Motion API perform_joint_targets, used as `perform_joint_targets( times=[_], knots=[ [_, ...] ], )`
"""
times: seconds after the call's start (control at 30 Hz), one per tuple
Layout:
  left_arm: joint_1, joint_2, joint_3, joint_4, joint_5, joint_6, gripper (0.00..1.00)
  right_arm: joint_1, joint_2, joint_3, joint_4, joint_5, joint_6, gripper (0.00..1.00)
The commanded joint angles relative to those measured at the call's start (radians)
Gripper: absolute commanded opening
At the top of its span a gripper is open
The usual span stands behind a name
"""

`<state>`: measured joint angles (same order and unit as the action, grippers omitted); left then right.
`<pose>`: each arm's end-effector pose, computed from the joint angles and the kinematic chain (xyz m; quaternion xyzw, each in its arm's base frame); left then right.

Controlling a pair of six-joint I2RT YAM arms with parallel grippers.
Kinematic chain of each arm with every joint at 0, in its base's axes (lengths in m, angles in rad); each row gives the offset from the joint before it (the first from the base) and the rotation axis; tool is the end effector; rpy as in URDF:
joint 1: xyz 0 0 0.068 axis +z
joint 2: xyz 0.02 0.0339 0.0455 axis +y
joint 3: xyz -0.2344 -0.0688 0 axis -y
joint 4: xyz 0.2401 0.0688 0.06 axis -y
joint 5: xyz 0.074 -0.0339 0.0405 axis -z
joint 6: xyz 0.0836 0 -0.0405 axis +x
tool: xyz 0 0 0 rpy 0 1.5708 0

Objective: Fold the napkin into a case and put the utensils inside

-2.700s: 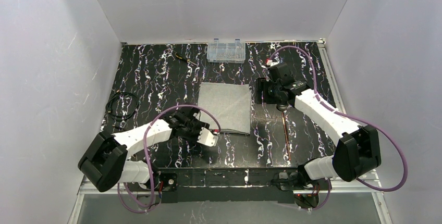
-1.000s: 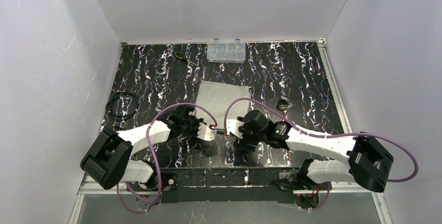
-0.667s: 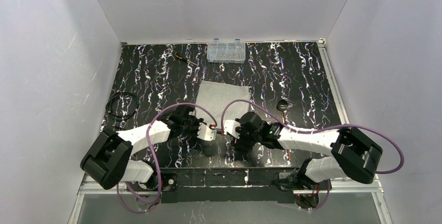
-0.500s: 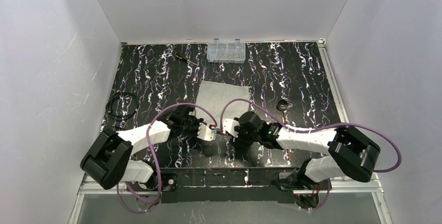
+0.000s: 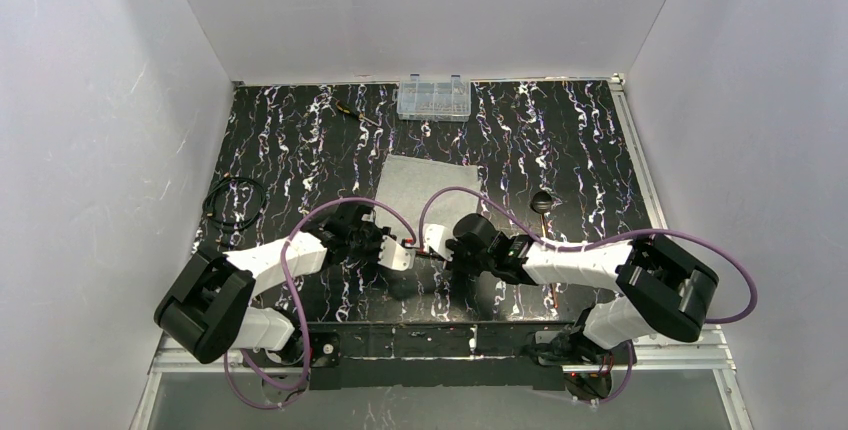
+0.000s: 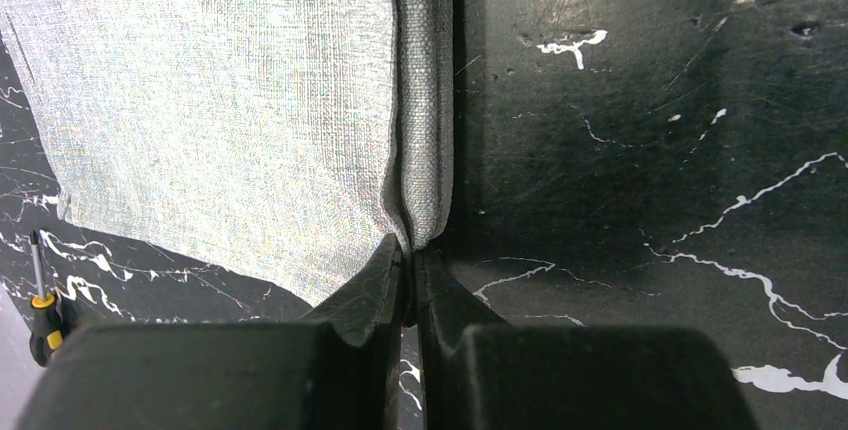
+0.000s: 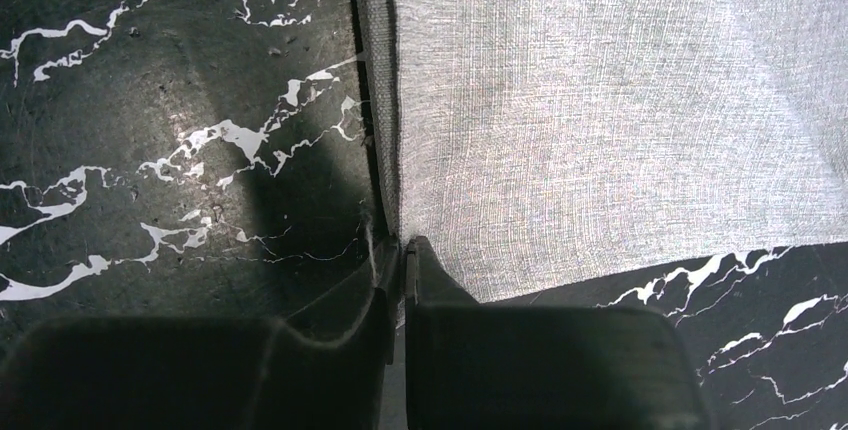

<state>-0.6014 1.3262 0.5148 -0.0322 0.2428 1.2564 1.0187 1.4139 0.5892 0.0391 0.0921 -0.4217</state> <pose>0.2155 -0.1723 0.0922 0.7689 0.5210 0.0064 0.3707 0.1647 0.2527 0.0982 -0.5955 0.7054 0.0717 0.3778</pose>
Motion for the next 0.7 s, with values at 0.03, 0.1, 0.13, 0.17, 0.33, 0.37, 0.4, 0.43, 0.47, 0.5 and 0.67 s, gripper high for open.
perform_joint_targets(
  times=[0.03,0.1,0.13,0.17,0.33,0.37,0.4,0.43,0.47,0.5,0.67],
  knots=[
    [0.015,0.007,0.025,-0.051,0.009,-0.005,0.0,0.002,0.015,0.018,-0.02,0.073,0.049,0.04],
    [0.017,0.002,0.039,-0.052,0.011,-0.016,0.0,0.002,0.014,0.031,-0.02,0.09,0.068,0.01],
    [0.018,-0.002,0.049,-0.054,0.012,-0.025,0.0,0.002,0.008,0.038,-0.017,0.096,0.08,0.01],
    [0.019,-0.01,0.06,-0.058,0.014,-0.031,0.0,0.002,-0.001,0.042,-0.013,0.095,0.09,0.01],
    [0.024,-0.076,0.117,-0.113,0.033,-0.049,0.0,0.001,-0.068,0.079,-0.032,0.082,0.153,0.01],
    [0.025,-0.091,0.128,-0.127,0.041,-0.051,0.0,0.0,-0.08,0.089,-0.042,0.081,0.166,0.01],
    [0.025,-0.108,0.139,-0.146,0.045,-0.049,0.0,0.001,-0.089,0.102,-0.074,0.082,0.178,0.01],
    [0.025,-0.121,0.154,-0.166,0.048,-0.05,0.0,0.001,-0.102,0.115,-0.095,0.095,0.197,0.01],
    [0.025,-0.134,0.168,-0.187,0.052,-0.055,0.0,0.001,-0.11,0.129,-0.118,0.111,0.218,0.01],
    [0.025,-0.145,0.183,-0.223,0.053,-0.058,0.0,0.001,-0.119,0.149,-0.147,0.12,0.24,0.01],
    [0.022,-0.215,0.231,-0.353,0.055,-0.07,0.0,0.008,-0.223,0.18,-0.241,0.116,0.325,0.01]
  ],
)
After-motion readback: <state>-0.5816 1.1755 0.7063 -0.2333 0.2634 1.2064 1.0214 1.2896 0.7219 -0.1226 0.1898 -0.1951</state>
